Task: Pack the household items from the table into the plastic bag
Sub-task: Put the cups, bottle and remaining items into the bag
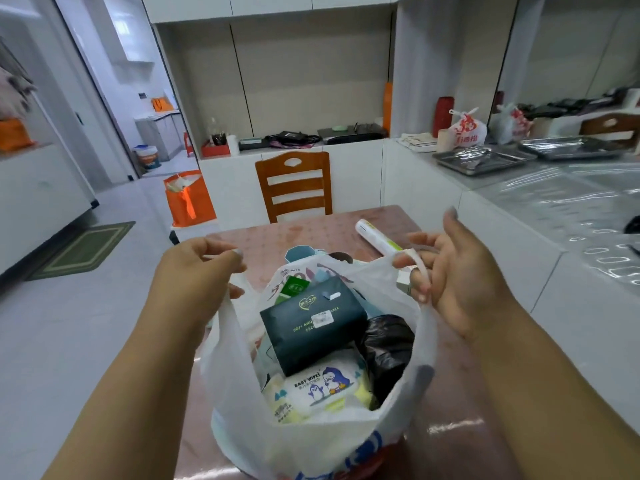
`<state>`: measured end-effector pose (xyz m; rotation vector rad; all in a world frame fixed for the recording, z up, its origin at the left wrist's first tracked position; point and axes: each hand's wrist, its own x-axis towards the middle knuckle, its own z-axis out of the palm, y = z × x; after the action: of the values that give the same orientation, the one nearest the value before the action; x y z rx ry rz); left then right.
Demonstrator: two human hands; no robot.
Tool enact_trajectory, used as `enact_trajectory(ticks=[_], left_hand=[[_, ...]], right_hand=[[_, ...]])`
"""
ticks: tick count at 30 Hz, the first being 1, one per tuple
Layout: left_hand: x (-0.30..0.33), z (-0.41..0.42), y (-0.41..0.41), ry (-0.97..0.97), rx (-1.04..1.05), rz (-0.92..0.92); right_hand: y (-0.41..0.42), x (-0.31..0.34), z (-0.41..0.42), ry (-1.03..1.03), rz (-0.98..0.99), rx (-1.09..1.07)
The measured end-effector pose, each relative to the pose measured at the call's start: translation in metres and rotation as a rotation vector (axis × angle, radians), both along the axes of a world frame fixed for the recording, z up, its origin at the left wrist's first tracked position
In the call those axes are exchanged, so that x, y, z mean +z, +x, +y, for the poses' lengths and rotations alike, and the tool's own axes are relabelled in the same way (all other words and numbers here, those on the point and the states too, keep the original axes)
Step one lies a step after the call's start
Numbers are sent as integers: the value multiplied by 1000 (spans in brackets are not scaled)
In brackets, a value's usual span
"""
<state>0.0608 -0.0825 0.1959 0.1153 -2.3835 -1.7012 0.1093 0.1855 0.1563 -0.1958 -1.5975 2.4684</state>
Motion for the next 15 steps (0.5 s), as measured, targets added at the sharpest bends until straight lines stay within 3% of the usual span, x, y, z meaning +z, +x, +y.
enact_trajectory(ticks=[3,6,8,11,13,15], left_hand=[[-3,-5,2,108,132,142],[-8,-10,1,126,130,165],[-13,-17,-4,83,83,128],[-16,-32,-16,-52,72,125],[-16,-45,-33,-167,157,157],[-18,-57,-60,-226,224,157]], right_hand=[[1,8,-3,20,74,13],[-3,16,-9,149,41,11],[-6,24,-20,367,-74,-25],[-4,37,-29,865,-233,-122],[-5,45,-35,1191,-189,-258],[-10,56,-47,1275,-37,-357]])
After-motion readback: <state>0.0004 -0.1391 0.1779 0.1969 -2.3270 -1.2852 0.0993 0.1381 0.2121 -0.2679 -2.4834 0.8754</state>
